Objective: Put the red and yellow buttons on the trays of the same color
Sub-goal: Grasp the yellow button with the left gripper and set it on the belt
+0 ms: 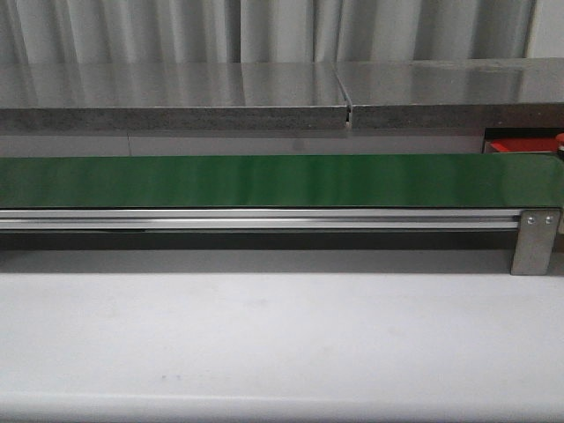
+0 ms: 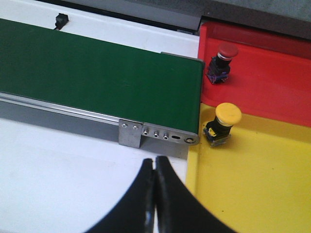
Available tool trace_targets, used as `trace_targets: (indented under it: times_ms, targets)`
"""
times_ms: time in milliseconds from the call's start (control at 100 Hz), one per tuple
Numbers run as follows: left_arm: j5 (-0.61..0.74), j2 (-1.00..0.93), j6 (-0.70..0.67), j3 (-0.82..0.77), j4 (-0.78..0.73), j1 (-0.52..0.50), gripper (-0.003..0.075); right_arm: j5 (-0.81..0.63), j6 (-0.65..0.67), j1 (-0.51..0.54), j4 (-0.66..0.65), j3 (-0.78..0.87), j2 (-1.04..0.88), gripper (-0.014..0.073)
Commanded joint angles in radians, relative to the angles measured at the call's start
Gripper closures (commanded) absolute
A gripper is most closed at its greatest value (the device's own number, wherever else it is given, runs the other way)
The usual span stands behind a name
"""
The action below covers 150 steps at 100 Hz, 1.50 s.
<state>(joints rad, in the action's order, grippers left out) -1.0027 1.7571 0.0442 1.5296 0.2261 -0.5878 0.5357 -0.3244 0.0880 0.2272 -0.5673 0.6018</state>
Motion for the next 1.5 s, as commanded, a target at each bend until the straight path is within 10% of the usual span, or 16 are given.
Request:
trace_targets:
  times_ms: [0, 460, 640, 880, 1490]
  targets:
    - [0.009, -0.070, 0.001, 0.028, 0.024, 0.053, 0.0502, -0.064, -0.006, 0.000, 0.004, -0.027, -0.006, 0.0712]
    - [-0.035, 0.062, 0.001, 0.157, 0.033, 0.342, 0.0502, -0.065, -0.006, 0.000, 0.004, -0.027, -0.006, 0.0712]
    - [-0.098, 0.151, 0.001, 0.247, 0.036, 0.354, 0.0481, -0.065, -0.006, 0.000, 0.004, -0.027, -0.006, 0.0712]
    - [-0.117, 0.163, 0.004, 0.268, 0.040, 0.358, 0.0198, -0.065, -0.006, 0.000, 0.004, -0.027, -0.006, 0.0712]
    - [-0.084, 0.029, 0.025, 0.268, 0.137, 0.307, 0.0190, -0.065, -0.006, 0.000, 0.004, -0.027, -0.006, 0.0712]
